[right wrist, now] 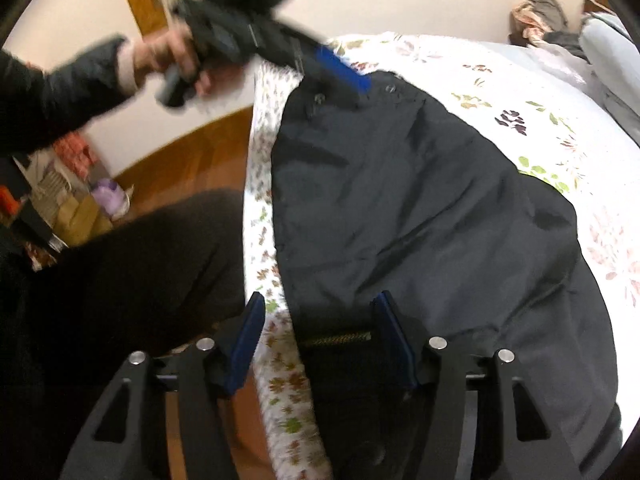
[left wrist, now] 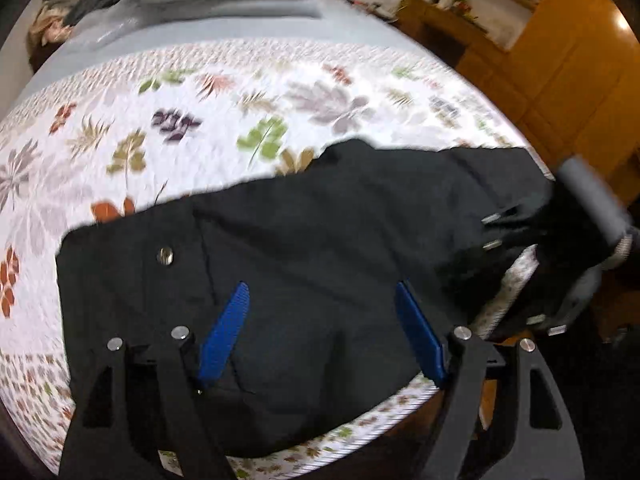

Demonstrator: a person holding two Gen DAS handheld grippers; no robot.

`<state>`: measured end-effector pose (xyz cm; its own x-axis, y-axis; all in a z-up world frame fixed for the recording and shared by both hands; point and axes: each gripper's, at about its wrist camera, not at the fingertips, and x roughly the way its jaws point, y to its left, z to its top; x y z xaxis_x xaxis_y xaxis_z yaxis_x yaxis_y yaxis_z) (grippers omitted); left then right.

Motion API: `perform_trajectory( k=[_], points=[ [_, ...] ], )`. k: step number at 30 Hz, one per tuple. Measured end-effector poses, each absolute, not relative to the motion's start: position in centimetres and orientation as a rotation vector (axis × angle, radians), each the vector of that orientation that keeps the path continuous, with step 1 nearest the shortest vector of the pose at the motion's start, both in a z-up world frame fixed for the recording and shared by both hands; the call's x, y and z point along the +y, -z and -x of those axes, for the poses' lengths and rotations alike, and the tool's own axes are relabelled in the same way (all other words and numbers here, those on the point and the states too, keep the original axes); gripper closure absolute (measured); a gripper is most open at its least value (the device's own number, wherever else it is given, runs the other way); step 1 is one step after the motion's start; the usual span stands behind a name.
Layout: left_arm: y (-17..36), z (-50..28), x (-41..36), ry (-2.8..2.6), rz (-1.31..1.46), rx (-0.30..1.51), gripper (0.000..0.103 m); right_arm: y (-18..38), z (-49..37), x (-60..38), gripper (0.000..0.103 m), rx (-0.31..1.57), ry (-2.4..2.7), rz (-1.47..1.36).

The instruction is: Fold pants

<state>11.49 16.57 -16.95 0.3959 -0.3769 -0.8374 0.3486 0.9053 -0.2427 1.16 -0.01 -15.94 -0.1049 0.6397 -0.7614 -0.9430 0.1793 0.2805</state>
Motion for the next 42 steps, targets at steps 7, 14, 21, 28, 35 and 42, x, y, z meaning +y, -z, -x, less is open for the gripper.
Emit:
perform_trajectory(
  k=[7, 14, 21, 28, 35, 42],
  points=[
    [20.6, -11.2, 16.4, 0.396, -0.032, 1.126, 0.027, 13.1, -3.7, -10.2, 0.044, 0.942, -1.045, 0.186],
    [21.7, -10.5, 14.5, 0.329, -0.145, 1.119, 0.018, 17.8, -5.7, -17.7, 0.046, 1.077, -0.753, 0.163],
    [19.8, -10.3, 15.4, 0.288, 0.031, 1.082, 0.017, 18.4, -5.5, -21.4, 0.053, 1.08, -0.694, 0.047],
    [13.4, -9.8, 11.1, 0.187, 0.1, 0.857, 0.007, 12.2, -4.0, -35.0, 0.038, 0.924, -0.39, -0.117],
    [12.1, -10.8, 1.9, 0.13, 0.097, 0.782, 0.003, 12.1, 0.6, -50.7, 0.026, 0.906, 0.039, -0.403],
    [14.1, -12.2, -5.9, 0.157, 0.094, 0.794, 0.003, 16.0, 6.6, -59.1, 0.025, 0.901, 0.202, -0.63]
  ],
)
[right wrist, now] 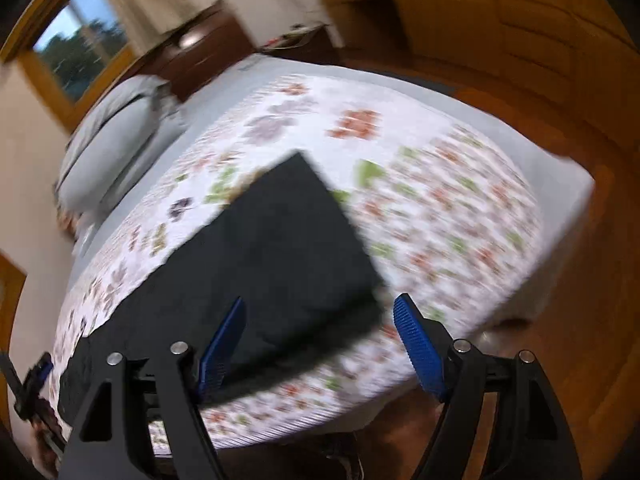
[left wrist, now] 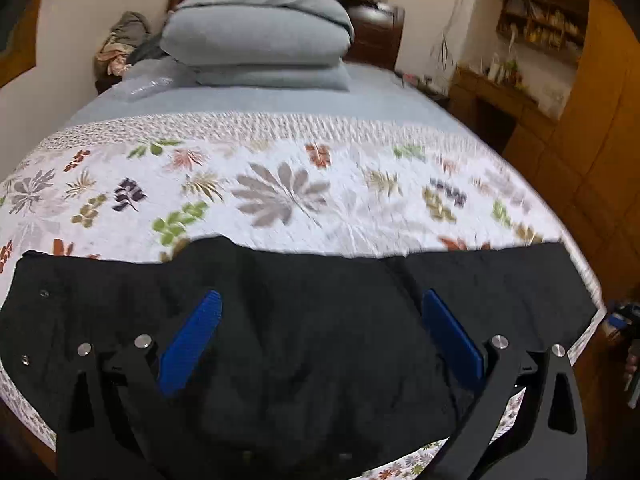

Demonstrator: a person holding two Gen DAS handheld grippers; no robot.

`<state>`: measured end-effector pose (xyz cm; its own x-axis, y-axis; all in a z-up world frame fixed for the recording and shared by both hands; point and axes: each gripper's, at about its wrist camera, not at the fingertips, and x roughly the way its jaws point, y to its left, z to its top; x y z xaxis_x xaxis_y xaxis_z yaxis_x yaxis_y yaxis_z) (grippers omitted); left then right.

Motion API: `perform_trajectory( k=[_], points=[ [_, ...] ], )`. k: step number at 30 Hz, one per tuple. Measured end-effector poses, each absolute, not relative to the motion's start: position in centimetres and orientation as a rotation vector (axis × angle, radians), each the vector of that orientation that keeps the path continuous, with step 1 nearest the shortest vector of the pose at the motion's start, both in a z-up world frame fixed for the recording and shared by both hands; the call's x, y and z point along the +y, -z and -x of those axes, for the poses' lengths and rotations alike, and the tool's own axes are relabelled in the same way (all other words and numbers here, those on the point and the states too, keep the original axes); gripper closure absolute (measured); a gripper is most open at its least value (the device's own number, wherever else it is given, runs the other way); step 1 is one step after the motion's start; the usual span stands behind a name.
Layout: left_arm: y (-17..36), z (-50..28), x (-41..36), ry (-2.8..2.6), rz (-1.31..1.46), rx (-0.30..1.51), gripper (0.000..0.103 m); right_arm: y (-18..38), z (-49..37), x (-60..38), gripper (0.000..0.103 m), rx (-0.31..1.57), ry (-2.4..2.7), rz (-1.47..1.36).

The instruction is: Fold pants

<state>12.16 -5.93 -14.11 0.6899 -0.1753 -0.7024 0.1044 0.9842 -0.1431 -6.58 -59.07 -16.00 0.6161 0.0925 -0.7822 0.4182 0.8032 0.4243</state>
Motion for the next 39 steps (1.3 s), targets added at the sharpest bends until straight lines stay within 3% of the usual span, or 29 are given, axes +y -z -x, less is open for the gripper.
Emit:
perform_trajectory(
  k=[5, 16, 28, 29, 31, 34, 39],
  points=[
    [16.1, -12.2, -8.5, 0.146, -0.011, 0.815, 0.003, 17.7, 7.5, -59.5, 0.025, 0.888, 0.183, -0.701],
    [18.5, -11.6, -6.6, -0.009, -0.035, 0.85, 0.003, 21.9, 6.2, -58.8, 0.025, 0.875, 0.116, -0.918],
    [22.4, -11.4, -3.8, -0.068, -0.046, 0.956, 0.002, 21.1, 4.0, -58.0, 0.026, 0.816, 0.061, -0.95],
    [22.5, -11.4, -3.8, -0.067, -0.05, 0.958, 0.002, 21.3, 3.8, -58.0, 0.028, 0.814, 0.069, -0.954],
    [22.5, -11.4, -3.7, -0.062, -0.049, 0.961, 0.002, 21.6, 3.4, -58.1, 0.049, 0.836, 0.103, -0.928],
    [22.6, -11.4, -3.4, -0.054, -0.031, 0.966, 0.002, 21.7, 3.4, -58.2, 0.066, 0.837, 0.117, -0.924],
    [22.8, -11.3, -2.8, -0.045, -0.025, 0.975, 0.002, 19.5, 3.2, -57.5, 0.08, 0.821, 0.097, -0.816]
  ],
)
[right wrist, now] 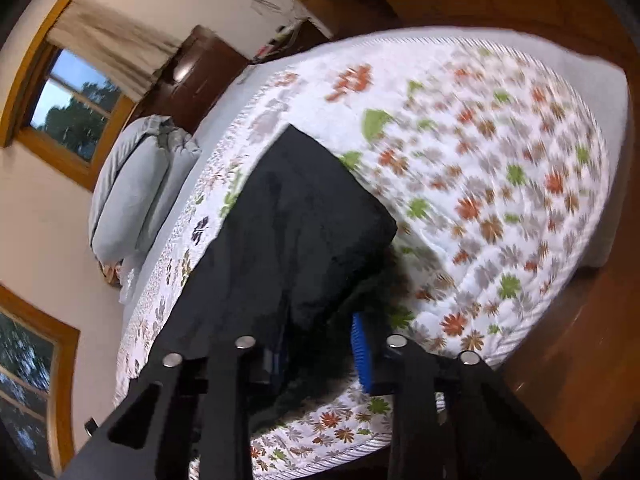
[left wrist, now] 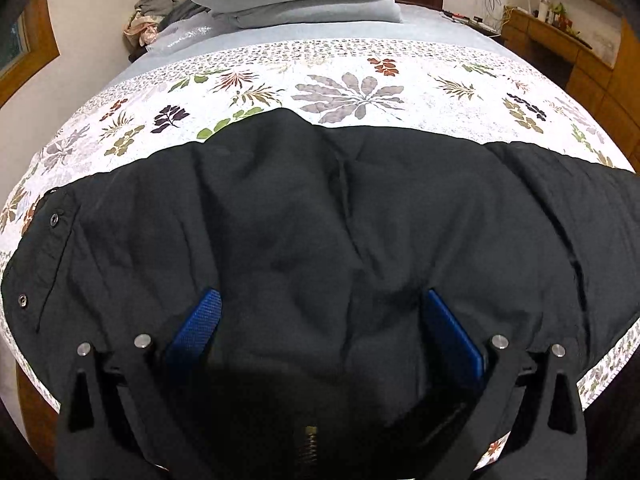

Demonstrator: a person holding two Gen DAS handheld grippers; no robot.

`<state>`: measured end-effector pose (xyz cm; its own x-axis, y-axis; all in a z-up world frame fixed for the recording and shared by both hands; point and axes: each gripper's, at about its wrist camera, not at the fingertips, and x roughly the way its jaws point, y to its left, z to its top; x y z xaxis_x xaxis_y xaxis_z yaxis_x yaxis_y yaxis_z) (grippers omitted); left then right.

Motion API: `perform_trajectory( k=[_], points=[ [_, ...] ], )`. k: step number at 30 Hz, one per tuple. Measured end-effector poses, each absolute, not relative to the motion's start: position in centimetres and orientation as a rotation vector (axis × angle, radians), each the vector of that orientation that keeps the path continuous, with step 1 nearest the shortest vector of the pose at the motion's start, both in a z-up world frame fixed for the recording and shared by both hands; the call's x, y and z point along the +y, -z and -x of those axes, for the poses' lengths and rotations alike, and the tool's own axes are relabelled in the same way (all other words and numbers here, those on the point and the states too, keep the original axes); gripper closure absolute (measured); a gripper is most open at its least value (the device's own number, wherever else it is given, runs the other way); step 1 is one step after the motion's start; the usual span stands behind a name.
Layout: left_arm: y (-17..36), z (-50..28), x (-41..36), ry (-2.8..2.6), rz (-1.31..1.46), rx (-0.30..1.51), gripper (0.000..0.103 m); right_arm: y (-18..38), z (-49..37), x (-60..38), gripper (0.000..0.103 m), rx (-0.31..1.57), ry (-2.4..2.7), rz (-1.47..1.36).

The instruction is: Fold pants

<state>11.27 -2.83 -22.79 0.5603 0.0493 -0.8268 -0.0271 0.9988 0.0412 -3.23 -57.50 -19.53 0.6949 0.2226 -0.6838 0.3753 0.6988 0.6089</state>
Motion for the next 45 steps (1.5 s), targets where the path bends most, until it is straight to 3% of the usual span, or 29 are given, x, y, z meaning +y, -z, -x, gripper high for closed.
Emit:
perform_trajectory(
  k=[12, 23, 32, 45],
  points=[
    [23.2, -10.8, -0.8, -0.028, 0.028, 1.002, 0.002, 9.4, 0.8, -50.5, 0.088, 0.712, -0.025, -0.489],
    [23.4, -10.8, 0.2, -0.005, 0.085, 0.997, 0.002, 3.4, -1.1, -34.7, 0.088, 0.669, -0.321, -0.027],
    [23.2, -10.9, 1.6, 0.015, 0.127, 1.004, 0.002, 5.3, -1.6, -24.4, 0.088, 0.723, -0.538, 0.116],
    [22.5, -10.8, 4.3, 0.016, 0.207, 1.001, 0.002, 12.9, -0.6, -15.1, 0.088, 0.865, -0.671, 0.315]
  ],
)
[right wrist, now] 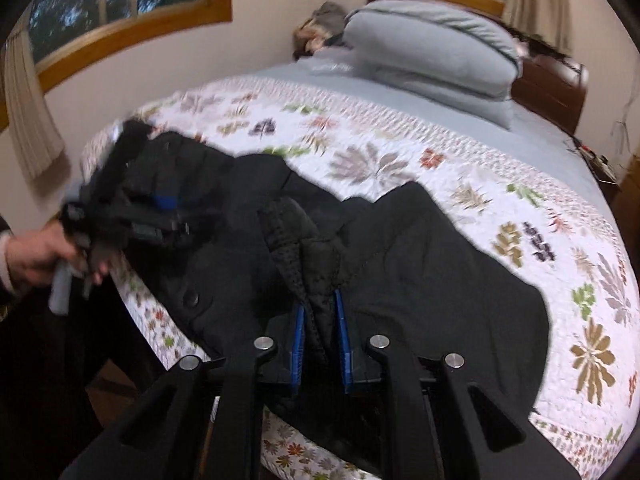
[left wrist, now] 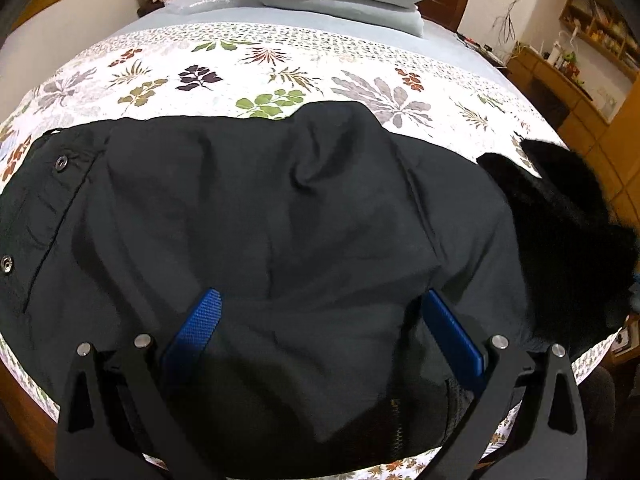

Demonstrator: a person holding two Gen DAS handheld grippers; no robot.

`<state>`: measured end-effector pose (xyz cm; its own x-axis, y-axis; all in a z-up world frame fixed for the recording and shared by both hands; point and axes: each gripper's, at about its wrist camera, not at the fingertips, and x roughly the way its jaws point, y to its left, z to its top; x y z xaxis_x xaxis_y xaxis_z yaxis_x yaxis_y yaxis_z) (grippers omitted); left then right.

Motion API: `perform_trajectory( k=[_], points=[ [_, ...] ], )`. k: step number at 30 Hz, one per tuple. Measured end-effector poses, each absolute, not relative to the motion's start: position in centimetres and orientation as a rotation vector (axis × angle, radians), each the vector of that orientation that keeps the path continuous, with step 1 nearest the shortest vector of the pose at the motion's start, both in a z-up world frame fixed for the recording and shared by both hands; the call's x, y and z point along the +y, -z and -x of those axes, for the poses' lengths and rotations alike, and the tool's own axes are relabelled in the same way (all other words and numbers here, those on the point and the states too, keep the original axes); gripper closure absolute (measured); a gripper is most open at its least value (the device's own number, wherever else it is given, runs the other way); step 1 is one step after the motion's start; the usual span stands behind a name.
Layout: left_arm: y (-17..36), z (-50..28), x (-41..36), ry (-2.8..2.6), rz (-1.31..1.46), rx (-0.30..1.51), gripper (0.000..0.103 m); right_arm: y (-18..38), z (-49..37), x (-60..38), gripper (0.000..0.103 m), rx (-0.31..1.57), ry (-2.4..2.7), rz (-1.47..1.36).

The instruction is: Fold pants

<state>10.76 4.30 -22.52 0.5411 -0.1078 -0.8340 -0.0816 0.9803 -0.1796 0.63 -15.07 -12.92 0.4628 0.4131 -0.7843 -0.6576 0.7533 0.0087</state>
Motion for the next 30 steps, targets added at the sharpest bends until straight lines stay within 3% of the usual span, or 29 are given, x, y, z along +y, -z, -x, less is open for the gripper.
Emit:
perform_trajectory(
  k=[5, 7, 9, 10, 17, 21, 30],
  points=[
    [22.5, -10.8, 4.7, 0.026, 0.218, 1.002, 0.002, 15.4, -0.1, -14.2, 0.086, 0.915, -0.687, 0.39],
    [22.5, -10.8, 4.8, 0.029, 0.227, 1.001, 0.002, 15.9, 0.0, -14.1, 0.078, 0.945, -0.701, 0.397],
    [22.5, -10.8, 4.9, 0.03, 0.231, 1.0, 0.002, 15.7, 0.5, -14.2, 0.053, 0.969, -0.762, 0.353],
    [22.4, -10.8, 4.9, 0.031, 0.232, 1.001, 0.002, 15.3, 0.8, -14.4, 0.046, 0.966, -0.791, 0.324],
    [22.2, -10.9, 5.3, 0.033, 0.259, 1.005, 0.002, 12.7, 0.3, -15.5, 0.046, 0.912, -0.757, 0.238],
    [21.8, -10.8, 6.0, 0.009, 0.268, 0.996, 0.002, 14.3, -0.6, -15.0, 0.059, 0.951, -0.711, 0.306],
    [19.8, -10.1, 8.5, -0.063, 0.24, 0.954, 0.002, 15.6, -0.1, -13.2, 0.056, 0.963, -0.735, 0.388]
  ],
)
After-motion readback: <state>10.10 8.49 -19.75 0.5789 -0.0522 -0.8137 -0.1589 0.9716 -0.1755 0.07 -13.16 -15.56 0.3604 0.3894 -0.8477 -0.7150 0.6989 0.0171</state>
